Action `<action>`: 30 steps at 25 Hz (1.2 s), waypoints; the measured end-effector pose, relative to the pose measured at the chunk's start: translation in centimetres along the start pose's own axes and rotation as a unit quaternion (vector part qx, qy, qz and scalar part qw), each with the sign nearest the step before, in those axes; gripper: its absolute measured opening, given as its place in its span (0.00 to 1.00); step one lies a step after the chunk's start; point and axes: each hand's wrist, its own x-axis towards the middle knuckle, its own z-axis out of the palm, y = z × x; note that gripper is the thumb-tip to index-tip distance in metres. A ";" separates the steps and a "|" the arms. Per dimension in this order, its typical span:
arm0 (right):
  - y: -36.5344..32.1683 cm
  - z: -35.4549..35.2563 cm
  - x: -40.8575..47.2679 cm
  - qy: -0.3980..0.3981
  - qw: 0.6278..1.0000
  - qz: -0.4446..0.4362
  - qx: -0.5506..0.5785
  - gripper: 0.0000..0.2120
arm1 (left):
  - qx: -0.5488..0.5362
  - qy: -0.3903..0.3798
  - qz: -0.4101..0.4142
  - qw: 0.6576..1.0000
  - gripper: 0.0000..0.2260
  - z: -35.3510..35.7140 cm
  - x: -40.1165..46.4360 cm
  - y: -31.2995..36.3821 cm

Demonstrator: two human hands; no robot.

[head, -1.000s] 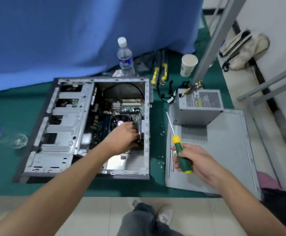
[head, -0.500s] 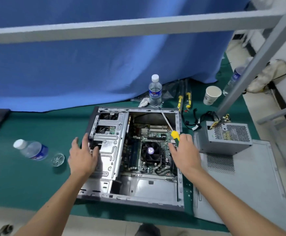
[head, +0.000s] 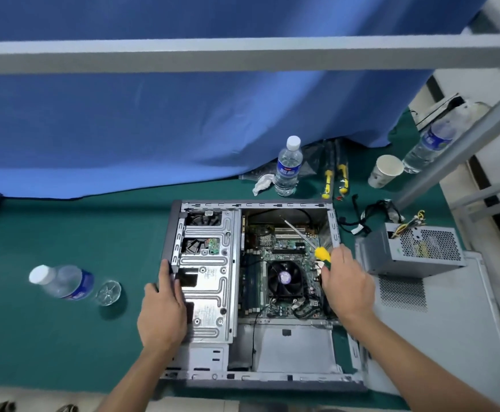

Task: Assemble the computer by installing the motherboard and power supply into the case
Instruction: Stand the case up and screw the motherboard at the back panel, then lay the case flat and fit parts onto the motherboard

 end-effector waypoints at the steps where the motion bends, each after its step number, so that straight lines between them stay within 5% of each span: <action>1: 0.0 -0.1 0.1 0.000 1.000 0.000 -0.001 0.12 | 0.014 0.018 0.010 1.000 0.23 0.2 0.0 0.4; 3: 0.0 -0.2 0.1 0.001 1.000 -0.002 -0.012 0.12 | 0.030 0.033 0.066 0.997 0.23 0.8 -0.7 2.3; 6: 0.0 -0.3 -0.1 0.003 1.000 -0.003 -0.011 0.12 | 0.036 -0.052 0.137 0.989 0.28 2.8 -2.8 6.5; 10: 0.1 -0.4 0.4 0.037 0.999 -0.024 0.021 0.12 | 0.084 -0.047 0.140 0.985 0.29 5.3 -3.2 7.4; 13: 1.1 -1.0 1.2 -0.025 0.995 0.004 0.092 0.17 | 0.109 -0.052 0.133 0.984 0.28 5.9 -2.7 6.7; 17: 3.6 -1.9 0.8 -0.053 0.960 0.029 0.273 0.15 | 0.105 -0.039 0.130 0.985 0.27 6.3 -3.0 6.8; 21: 5.3 -3.2 0.8 -0.143 0.882 0.065 0.444 0.07 | 0.125 -0.038 0.126 0.983 0.29 5.7 -1.6 6.9; 30: 13.0 2.7 -4.3 -0.281 0.921 0.095 0.252 0.12 | 0.107 -0.030 0.116 0.987 0.29 5.6 -3.2 8.0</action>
